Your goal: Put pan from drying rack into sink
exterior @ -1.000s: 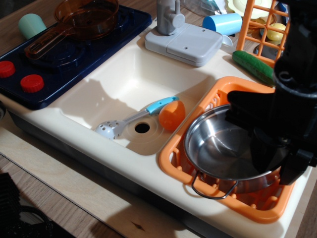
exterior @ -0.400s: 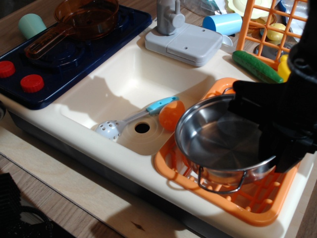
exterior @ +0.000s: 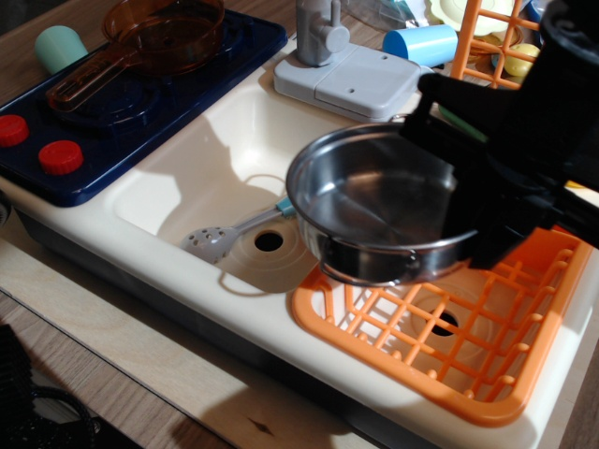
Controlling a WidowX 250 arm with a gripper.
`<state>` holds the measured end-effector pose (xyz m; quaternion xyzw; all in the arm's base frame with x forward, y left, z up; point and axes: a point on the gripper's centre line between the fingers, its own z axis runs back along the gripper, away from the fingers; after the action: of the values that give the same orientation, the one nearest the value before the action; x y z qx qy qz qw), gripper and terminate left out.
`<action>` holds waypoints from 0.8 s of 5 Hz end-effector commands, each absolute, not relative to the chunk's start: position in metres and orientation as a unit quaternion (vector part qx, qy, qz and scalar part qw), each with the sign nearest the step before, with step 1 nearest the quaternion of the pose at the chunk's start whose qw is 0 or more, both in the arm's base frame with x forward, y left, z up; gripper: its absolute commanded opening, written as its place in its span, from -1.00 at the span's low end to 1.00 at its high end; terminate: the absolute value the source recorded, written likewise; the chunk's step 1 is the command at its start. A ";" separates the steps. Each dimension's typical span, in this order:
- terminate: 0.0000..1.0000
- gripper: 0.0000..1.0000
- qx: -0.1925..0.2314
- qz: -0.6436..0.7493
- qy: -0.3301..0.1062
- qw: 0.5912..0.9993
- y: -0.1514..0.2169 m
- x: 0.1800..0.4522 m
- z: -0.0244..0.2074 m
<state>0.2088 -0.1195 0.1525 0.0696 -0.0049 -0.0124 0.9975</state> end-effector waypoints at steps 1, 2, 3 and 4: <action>-1.00 -1.00 0.060 -0.027 -0.031 0.997 -0.086 0.211 0.170; -1.00 -1.00 0.081 -0.049 -0.051 0.994 -0.072 0.209 0.163; -1.00 -1.00 0.085 -0.069 -0.082 0.991 -0.056 0.206 0.147; -1.00 1.00 0.105 -0.103 -0.117 0.982 -0.044 0.204 0.133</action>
<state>0.2014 -0.0378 0.1200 0.0998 -0.1107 -0.1206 0.9815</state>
